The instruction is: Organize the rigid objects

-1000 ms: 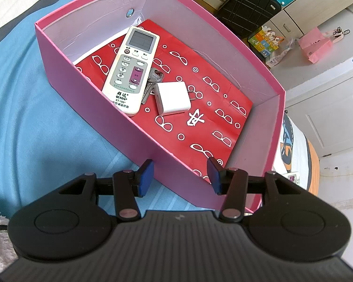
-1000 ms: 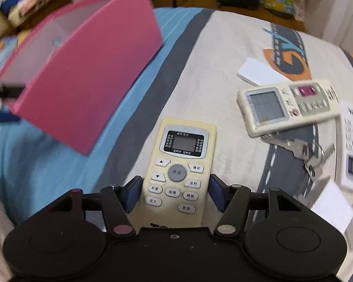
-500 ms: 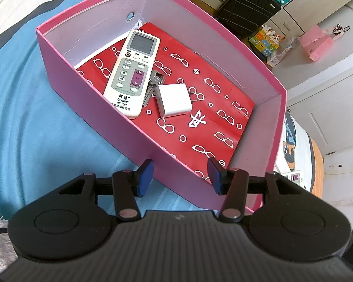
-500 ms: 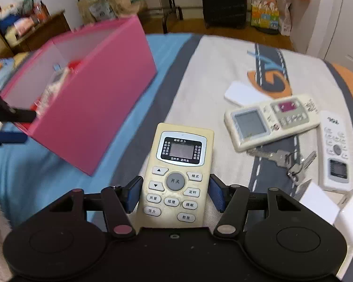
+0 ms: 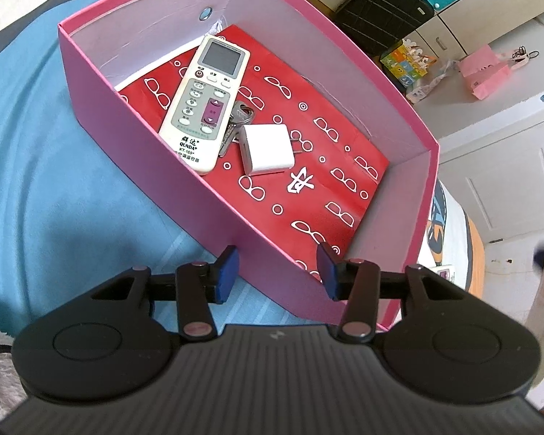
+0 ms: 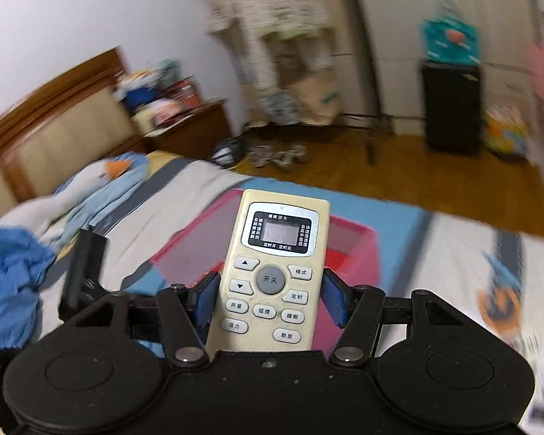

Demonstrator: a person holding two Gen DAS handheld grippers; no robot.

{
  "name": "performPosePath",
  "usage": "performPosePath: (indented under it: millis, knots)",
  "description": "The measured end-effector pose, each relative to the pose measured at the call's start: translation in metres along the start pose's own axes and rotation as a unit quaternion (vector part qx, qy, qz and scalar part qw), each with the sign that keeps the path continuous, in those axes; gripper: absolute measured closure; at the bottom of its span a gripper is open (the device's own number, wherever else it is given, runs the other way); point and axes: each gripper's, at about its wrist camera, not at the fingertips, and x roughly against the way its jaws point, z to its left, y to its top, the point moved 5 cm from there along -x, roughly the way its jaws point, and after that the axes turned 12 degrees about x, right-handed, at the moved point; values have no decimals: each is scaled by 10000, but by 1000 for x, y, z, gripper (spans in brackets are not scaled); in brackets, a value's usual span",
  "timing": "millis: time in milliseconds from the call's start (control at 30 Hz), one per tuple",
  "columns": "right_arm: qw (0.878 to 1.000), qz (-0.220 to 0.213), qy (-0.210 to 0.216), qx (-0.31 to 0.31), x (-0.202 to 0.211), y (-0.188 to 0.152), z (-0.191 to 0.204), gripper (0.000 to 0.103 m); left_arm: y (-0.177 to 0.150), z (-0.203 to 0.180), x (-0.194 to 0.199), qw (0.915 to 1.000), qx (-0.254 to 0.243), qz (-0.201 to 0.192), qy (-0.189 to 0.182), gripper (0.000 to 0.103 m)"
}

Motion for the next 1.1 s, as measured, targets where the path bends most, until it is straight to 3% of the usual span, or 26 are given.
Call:
performPosePath:
  millis: [200, 400, 667, 733, 833, 967, 1100]
  knots:
    - [9894, 814, 78, 1203, -93, 44, 17, 38, 1, 2, 0, 10000, 15, 13, -43, 58]
    - [9525, 2123, -75, 2182, -182, 36, 17, 38, 2, 5, -2, 9999, 55, 86, -138, 58]
    - [9084, 2998, -107, 2911, -235, 22, 11, 38, 3, 6, -4, 9997, 37, 136, -198, 58]
    - [9029, 3027, -211, 3044, -238, 17, 7, 38, 4, 6, -5, 9997, 40, 148, -214, 58]
    - [9025, 3057, -180, 3028, -237, 13, 6, 37, 4, 5, -5, 9996, 6, 151, -239, 57]
    - [9157, 2663, -252, 2998, -222, 20, 7, 33, 4, 5, -4, 9995, 31, 154, -260, 57]
    - [9401, 2119, -385, 2643, -186, 37, 7, 33, 4, 3, -4, 9996, 25, 135, -237, 57]
